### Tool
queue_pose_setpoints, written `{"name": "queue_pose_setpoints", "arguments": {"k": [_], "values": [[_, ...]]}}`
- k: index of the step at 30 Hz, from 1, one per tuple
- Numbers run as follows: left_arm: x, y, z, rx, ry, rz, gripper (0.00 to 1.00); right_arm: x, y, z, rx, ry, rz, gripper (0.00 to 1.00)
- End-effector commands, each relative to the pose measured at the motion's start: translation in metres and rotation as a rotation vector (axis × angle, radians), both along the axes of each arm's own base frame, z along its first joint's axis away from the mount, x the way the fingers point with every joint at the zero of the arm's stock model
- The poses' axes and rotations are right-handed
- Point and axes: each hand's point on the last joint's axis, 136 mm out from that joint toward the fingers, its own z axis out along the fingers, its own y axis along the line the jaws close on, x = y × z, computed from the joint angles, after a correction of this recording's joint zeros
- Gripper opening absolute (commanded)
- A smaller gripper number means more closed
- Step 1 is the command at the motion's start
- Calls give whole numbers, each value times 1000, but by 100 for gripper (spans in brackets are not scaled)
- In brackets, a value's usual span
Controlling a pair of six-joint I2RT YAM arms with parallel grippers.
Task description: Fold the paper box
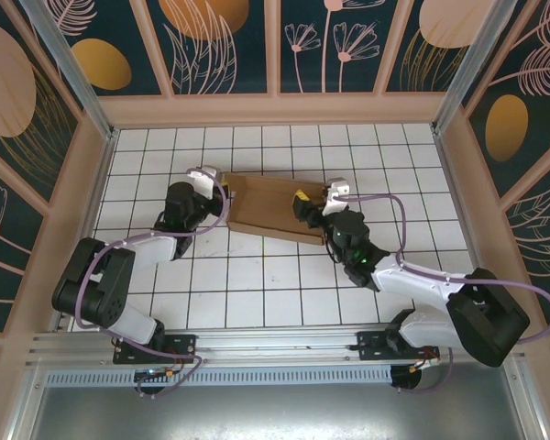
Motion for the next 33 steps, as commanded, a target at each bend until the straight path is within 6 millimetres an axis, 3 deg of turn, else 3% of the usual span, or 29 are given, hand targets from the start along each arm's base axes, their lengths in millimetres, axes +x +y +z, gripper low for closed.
{"name": "queue_pose_setpoints", "arguments": {"k": [1, 10, 14, 17, 20, 23, 27, 32, 33], "values": [[-2, -13, -14, 14, 46, -41, 0, -10, -4, -11, 31, 56, 10, 78], [-1, -13, -22, 29, 56, -28, 0, -34, -43, -11, -15, 61, -31, 79], [-4, -14, -27, 23, 67, -36, 0, -53, -33, -2, -83, 63, 132, 80], [-5, -15, -30, 21, 77, -43, 0, -62, -32, 13, -103, 56, 179, 81], [-6, -17, -29, 6, 80, -50, 0, -62, -32, 50, -31, -30, 175, 81], [-7, -17, -28, -8, 84, -52, 5, -46, -29, 78, 22, -52, 144, 81], [-9, -15, -26, -11, 77, -42, 10, -2, -18, 84, 30, 67, 78, 79], [-14, -11, -20, -19, 63, -31, 24, 38, 1, 54, -4, 232, 61, 77], [-17, -10, -19, -18, 60, -31, 37, 42, 4, 43, -23, 263, 60, 77]]}}
